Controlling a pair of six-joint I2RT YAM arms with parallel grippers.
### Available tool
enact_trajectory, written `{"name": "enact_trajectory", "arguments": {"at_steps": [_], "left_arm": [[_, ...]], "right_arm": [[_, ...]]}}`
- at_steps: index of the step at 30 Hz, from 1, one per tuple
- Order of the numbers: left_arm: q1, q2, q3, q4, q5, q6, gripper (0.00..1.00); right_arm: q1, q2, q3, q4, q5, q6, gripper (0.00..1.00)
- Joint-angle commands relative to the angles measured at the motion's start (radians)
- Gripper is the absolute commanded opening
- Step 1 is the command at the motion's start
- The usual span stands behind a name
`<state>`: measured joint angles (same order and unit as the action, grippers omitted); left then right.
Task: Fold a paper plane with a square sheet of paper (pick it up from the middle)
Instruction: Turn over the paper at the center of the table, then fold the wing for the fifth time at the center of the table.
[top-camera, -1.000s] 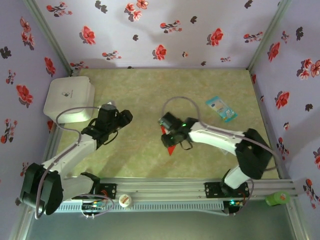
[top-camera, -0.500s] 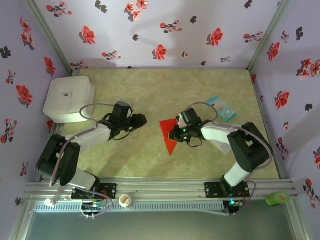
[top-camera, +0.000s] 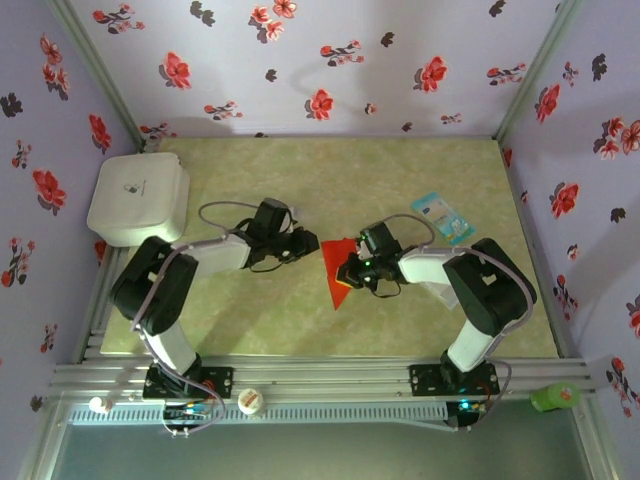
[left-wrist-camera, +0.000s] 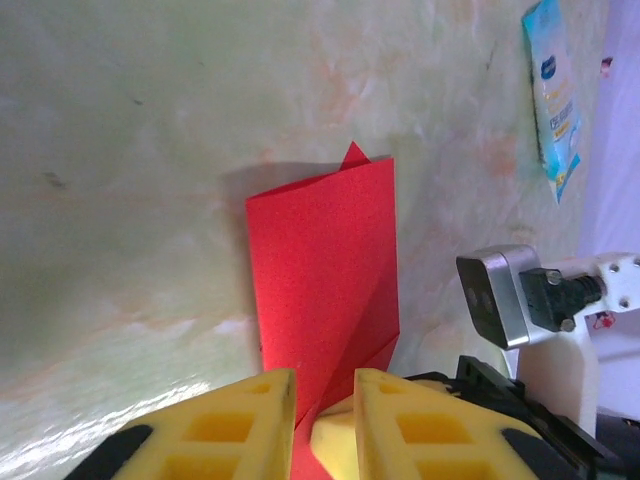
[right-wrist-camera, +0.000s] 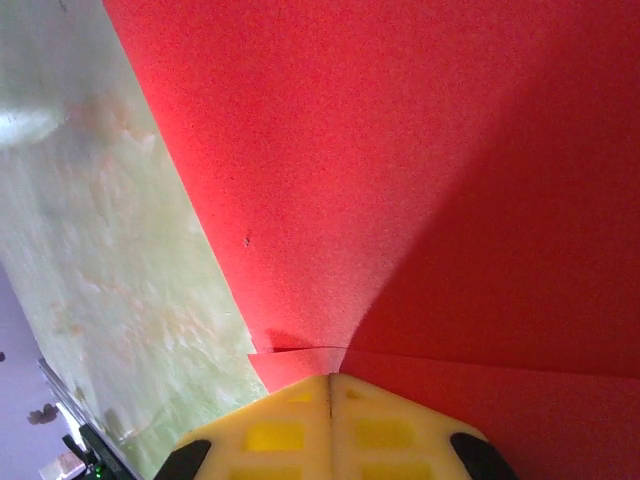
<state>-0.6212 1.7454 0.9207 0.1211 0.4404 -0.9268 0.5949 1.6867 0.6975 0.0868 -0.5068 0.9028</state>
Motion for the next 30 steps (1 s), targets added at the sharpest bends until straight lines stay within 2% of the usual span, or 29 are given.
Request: {"name": "enact_trajectory", "arguments": {"at_steps": [1,6,10,18,24,30], "left_arm": [[-0.025,0.062,0.07,0.017,0.035,-0.023,0.2],[-0.032,0.144,0.128,-0.002,0.029,-0.04,0.14],[-0.037,0.194,0.172,-0.056,0.006,-0.04,0.13],[-0.045,0.254,0.181,-0.026,0.035,-0.029,0.13],[-0.046,0.297,0.16,-0.07,0.002,-0.012,0.11],[-0.043,0.297,0.127,-0.092,-0.013,0.018,0.1]], "right_arm": [[0.02,0.003,-0.04,0.034,0.07,0.109,0.04],[0.025,-0.015,-0.065,0.072,0.111,0.156,0.04],[0.026,-0.008,-0.064,0.096,0.087,0.168,0.05],[0.026,-0.003,-0.07,0.118,0.069,0.167,0.06],[0.009,-0.068,-0.069,0.1,0.045,0.127,0.13],[-0.085,-0.169,-0.093,-0.019,0.086,0.07,0.28]]}}
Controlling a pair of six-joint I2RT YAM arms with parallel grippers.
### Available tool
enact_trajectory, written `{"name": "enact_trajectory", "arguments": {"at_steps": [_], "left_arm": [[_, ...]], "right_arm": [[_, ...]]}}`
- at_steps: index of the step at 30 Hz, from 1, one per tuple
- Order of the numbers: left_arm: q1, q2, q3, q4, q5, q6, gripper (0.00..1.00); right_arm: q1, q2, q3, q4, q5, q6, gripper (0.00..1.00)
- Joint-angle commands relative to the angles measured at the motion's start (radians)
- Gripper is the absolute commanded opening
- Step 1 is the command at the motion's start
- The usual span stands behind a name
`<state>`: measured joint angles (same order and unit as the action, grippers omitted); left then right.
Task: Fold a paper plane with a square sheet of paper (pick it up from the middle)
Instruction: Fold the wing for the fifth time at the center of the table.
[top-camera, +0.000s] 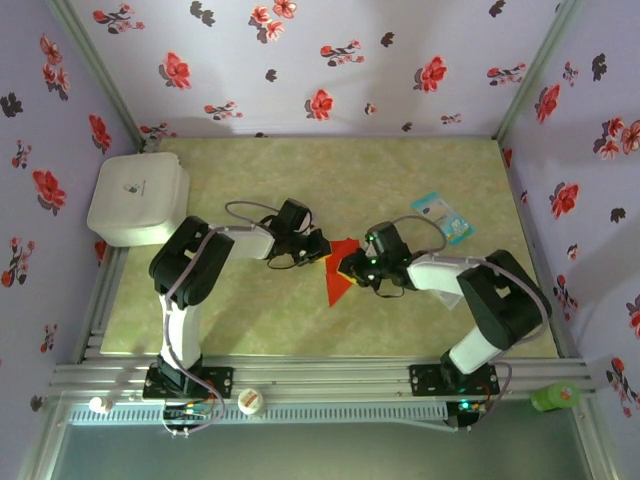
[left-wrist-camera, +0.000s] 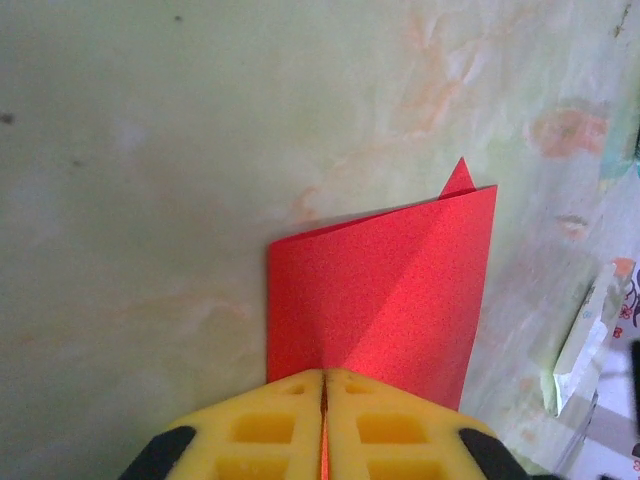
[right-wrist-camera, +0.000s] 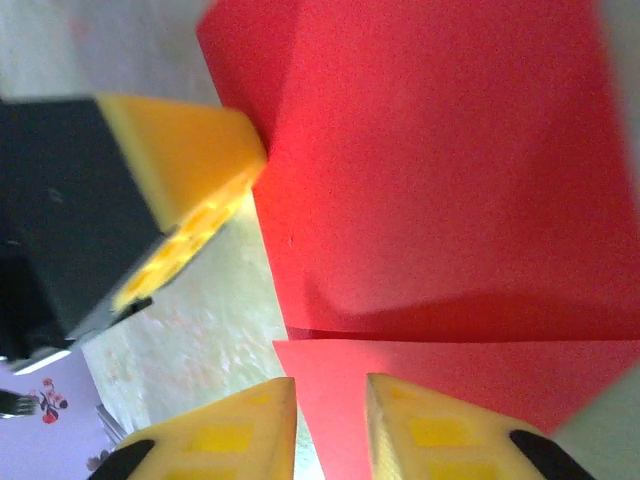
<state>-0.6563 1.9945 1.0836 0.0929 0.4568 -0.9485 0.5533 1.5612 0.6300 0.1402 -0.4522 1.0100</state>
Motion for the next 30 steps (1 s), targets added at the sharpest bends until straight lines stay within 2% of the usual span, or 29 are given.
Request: {"name": "enact_trajectory", "arguments": {"at_steps": [1,7,20,25,27,30], "left_arm": [[-0.008,0.048,-0.04,-0.064,-0.03,0.041,0.1],[-0.006,0.045,-0.037,-0.07,-0.03,0.05,0.1],[-0.005,0.033,-0.034,-0.076,-0.029,0.056,0.1],[-0.002,0.03,-0.043,-0.057,-0.029,0.044,0.1],[0.0,0.028,-0.045,-0.053,-0.029,0.039,0.1],[0.001,0.027,-0.047,-0.053,-0.03,0.039,0.1]], "right_arm": [[-0.067,-0.052,-0.037,-0.076,0.033,-0.031,0.3],[-0.154,-0.06,-0.08,-0.029,-0.001,0.015,0.32],[-0.156,0.023,-0.052,0.037,-0.051,0.038,0.31],[-0.154,0.023,-0.057,0.088,-0.083,0.062,0.24],[-0.154,0.018,-0.054,0.068,-0.074,0.058,0.23],[-0.152,0.015,-0.038,-0.005,-0.047,0.032,0.26]]}}
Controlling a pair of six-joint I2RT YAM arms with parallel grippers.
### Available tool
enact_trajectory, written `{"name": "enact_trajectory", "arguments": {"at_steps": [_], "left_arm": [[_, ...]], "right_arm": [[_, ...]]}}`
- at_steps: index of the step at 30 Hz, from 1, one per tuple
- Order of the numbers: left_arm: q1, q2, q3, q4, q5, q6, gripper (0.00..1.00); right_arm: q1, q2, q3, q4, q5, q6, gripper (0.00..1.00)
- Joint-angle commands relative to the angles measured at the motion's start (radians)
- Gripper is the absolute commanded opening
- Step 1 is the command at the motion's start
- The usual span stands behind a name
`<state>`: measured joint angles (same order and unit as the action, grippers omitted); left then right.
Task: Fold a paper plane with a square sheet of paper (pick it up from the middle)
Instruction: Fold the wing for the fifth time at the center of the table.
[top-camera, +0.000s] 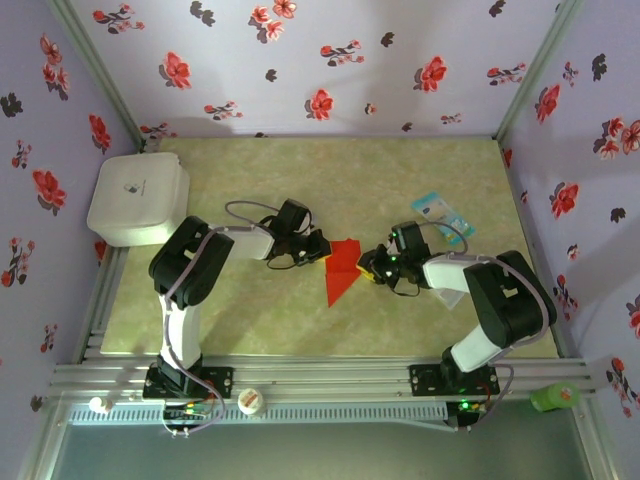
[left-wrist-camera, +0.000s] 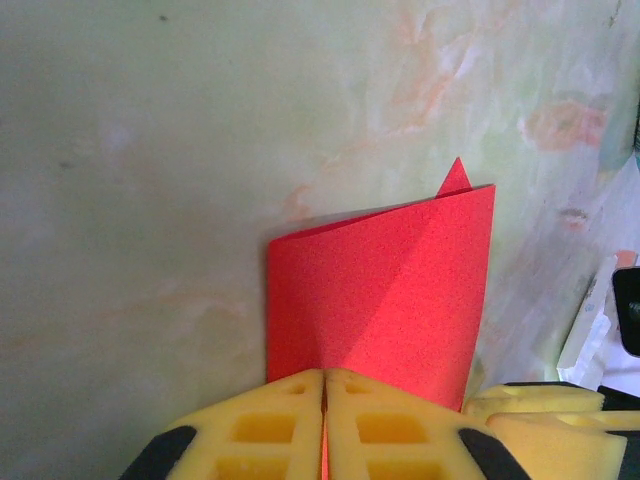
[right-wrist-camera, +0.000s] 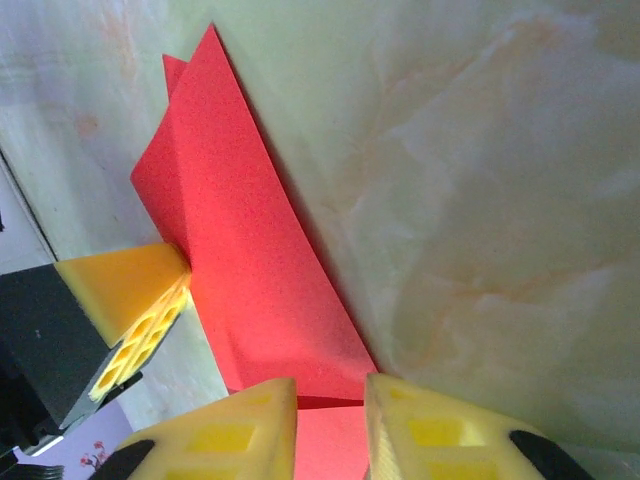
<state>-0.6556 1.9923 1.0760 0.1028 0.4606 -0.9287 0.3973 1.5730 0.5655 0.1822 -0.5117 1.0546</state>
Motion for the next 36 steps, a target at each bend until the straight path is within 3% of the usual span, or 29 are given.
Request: {"name": "enact_trajectory", "arguments": {"at_steps": [1,10,29,36], "left_arm": [[0.001,0.029,-0.042,-0.062,-0.033,0.018,0.1],[0.014,0.018,-0.077,-0.012,-0.034,-0.015,0.1],[0.015,0.009,-0.074,-0.025,-0.035,-0.004,0.1],[0.014,0.004,-0.067,-0.051,-0.039,0.016,0.1]], "right_arm": [[0.003,-0.003,0.032,-0.07,0.023,-0.018,0.26],[0.056,-0.067,0.054,-0.201,0.048,-0.03,0.29],[0.076,-0.001,0.038,0.023,0.026,0.067,0.3],[0.031,0.003,0.079,0.0,0.008,-0.016,0.33]]}}
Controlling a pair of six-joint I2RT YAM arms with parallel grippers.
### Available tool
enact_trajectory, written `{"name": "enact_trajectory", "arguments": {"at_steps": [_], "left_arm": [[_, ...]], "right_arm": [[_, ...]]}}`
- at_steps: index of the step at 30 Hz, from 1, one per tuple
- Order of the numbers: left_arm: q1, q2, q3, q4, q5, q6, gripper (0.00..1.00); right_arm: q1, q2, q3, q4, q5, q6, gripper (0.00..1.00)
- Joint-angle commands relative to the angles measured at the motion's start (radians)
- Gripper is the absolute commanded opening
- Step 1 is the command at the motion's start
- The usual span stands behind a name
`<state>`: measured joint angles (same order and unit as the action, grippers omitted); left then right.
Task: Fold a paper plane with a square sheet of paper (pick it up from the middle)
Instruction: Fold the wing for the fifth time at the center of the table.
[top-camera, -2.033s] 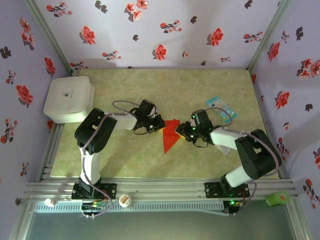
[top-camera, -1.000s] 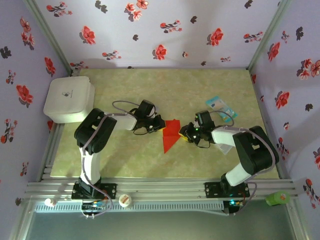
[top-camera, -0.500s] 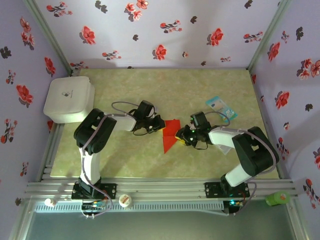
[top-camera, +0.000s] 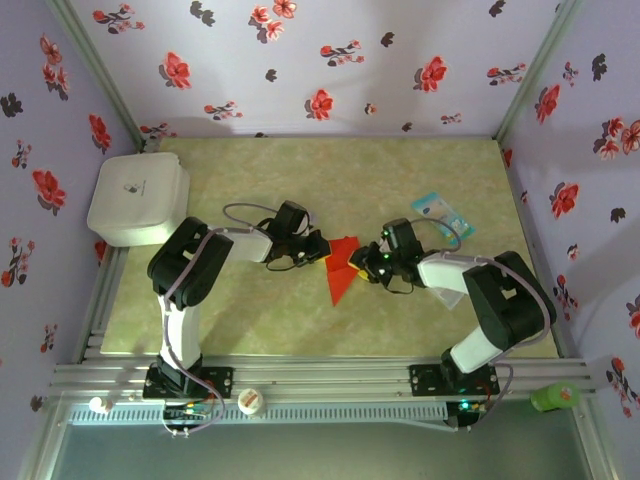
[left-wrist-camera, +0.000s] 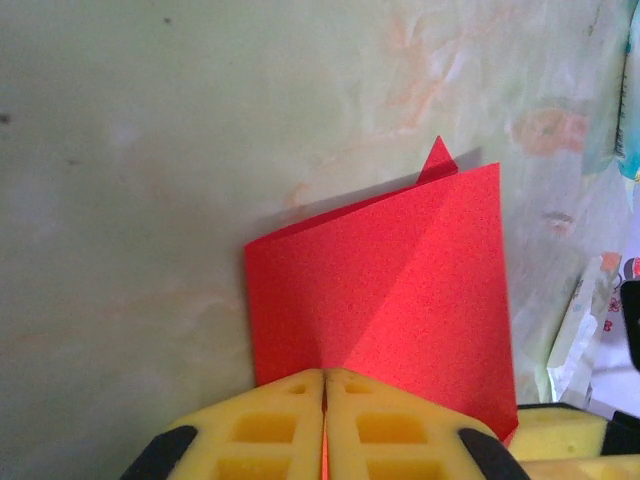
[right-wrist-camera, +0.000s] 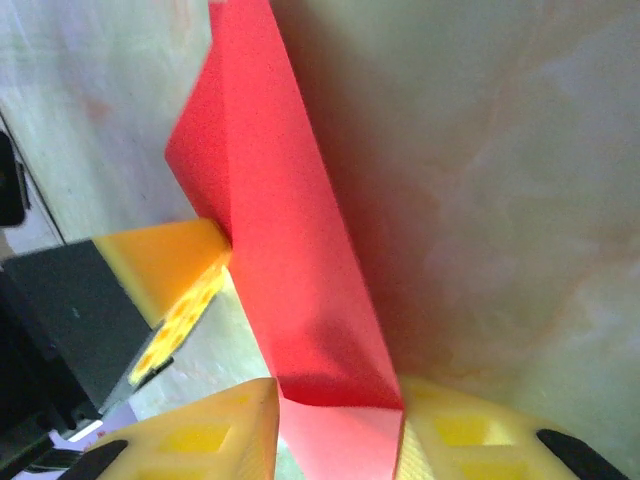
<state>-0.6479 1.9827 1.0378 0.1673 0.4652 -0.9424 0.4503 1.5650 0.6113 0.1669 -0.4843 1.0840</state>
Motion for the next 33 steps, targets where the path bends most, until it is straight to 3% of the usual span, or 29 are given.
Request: {"name": "enact_trajectory", "arguments": {"at_steps": [1,21,33], "left_arm": [[0.007,0.013,-0.028,-0.115,-0.043,0.029,0.1],[0.008,0.018,-0.022,-0.118,-0.043,0.035,0.09],[0.008,0.018,-0.014,-0.135,-0.044,0.043,0.09]], "right_arm": [[-0.03,0.017,0.039,0.02,-0.03,-0.06,0.33],[-0.11,0.183,0.202,-0.076,-0.226,-0.366,0.33],[-0.139,0.331,0.416,-0.395,-0.27,-0.635,0.27]]}}
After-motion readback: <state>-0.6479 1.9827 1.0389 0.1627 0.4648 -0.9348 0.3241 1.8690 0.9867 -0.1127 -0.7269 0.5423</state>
